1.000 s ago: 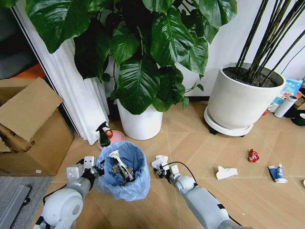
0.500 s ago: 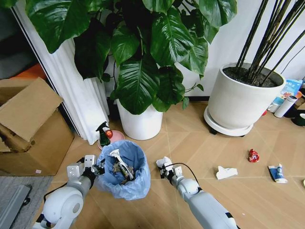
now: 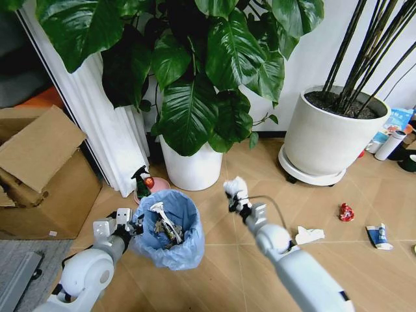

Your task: Pick up the trash bin and place the garbage on the floor into it.

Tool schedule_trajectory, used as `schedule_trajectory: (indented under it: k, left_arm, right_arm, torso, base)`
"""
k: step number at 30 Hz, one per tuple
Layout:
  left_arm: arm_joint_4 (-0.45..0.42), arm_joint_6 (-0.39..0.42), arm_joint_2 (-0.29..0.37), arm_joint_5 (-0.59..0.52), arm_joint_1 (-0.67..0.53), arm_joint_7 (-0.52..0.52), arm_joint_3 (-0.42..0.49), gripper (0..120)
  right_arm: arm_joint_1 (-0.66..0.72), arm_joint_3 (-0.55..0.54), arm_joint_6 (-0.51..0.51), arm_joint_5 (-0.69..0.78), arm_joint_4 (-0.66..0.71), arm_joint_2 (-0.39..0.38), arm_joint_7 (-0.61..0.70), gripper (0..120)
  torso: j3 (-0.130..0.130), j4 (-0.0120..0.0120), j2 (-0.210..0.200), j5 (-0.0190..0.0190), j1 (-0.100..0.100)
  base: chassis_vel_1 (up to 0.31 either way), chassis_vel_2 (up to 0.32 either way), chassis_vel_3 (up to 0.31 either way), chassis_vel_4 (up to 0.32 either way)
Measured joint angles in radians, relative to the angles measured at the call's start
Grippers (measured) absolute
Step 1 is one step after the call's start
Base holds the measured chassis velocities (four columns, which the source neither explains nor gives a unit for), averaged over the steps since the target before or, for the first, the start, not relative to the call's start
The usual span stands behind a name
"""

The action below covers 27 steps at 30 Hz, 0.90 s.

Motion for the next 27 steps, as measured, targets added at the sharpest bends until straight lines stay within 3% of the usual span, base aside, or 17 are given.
schedule_trajectory:
  k: [10, 17, 27]
  left_arm:
    - [0.031, 0.014, 0.007, -0.035, -0.076, -0.01, 0.043, 0]
    - [0.056, 0.023, 0.004, -0.053, -0.136, -0.023, 0.089, 0]
    - [0.071, 0.024, 0.001, -0.061, -0.168, -0.026, 0.113, 0]
  right_arm:
    - [0.043, -0.064, -0.086, 0.175, 0.277, -0.069, 0.049, 0]
    - [0.08, -0.181, -0.117, 0.246, 0.343, -0.059, 0.062, 0]
    - [0.107, -0.306, -0.117, 0.258, 0.323, -0.027, 0.07, 0]
  torso:
    - [0.0, 0.0004, 0.0, 0.0, 0.0]
    - [0.0, 0.0003, 0.0, -0.0001, 0.0]
    - [0.0, 0.0004, 0.0, 0.0, 0.0]
  base:
    - [0.0, 0.0, 0.0, 0.0]
    - [0.0, 0.0, 0.0, 0.0]
    - [0.0, 0.0, 0.0, 0.0]
